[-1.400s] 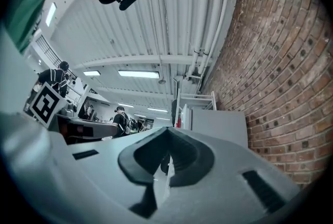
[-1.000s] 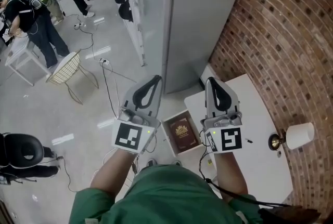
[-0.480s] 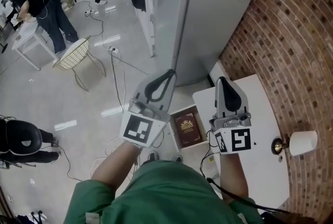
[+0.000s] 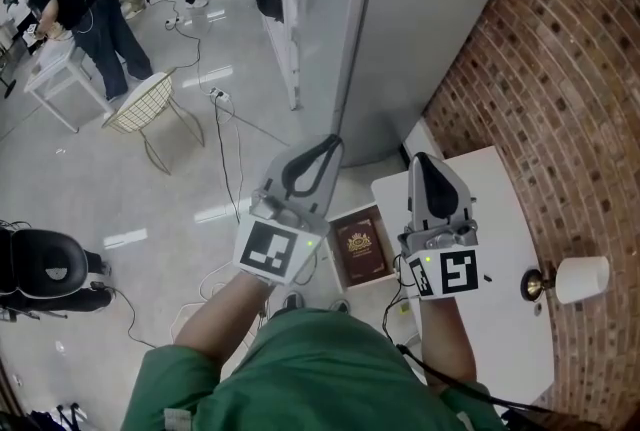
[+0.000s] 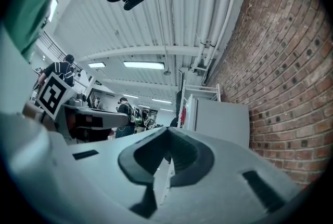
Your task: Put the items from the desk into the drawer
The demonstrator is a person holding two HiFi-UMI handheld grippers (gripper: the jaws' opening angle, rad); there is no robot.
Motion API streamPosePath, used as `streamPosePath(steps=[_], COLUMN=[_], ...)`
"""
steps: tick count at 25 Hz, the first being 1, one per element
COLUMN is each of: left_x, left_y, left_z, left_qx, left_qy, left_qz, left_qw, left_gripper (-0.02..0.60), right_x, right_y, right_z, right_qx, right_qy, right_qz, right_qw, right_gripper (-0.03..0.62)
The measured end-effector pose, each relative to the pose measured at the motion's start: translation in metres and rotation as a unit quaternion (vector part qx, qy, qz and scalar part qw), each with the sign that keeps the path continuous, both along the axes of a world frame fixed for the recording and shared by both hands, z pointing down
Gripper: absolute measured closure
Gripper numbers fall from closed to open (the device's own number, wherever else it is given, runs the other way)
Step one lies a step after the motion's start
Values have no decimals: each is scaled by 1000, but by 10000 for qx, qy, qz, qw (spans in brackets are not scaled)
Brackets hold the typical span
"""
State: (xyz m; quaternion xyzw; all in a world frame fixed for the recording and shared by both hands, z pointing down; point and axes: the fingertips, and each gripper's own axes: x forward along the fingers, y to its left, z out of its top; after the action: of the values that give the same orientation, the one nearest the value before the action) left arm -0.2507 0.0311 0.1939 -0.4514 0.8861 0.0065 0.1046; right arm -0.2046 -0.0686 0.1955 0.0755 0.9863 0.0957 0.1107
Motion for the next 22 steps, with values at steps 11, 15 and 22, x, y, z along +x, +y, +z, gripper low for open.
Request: streamPosePath(steps=[11,15,22], left_x=[5,7,9], left_y=[-2,-3,-6], left_z=[1,3,-1], left_qx=[29,21,16], left_qy=[19,10,1], left_qz=[17,22,18], left_qw=[10000,10000,10000], left_gripper=[568,568,568], right_x=[6,9,12], right_y=[-6,-7,-9], right_z=[0,-2,-6], right_qx=[-86,-116,-116], right_qy=[-44,-122,-139], right_qz=[-11,-1,0], right_qw=[10000,9999,9998], right_gripper=[592,592,592])
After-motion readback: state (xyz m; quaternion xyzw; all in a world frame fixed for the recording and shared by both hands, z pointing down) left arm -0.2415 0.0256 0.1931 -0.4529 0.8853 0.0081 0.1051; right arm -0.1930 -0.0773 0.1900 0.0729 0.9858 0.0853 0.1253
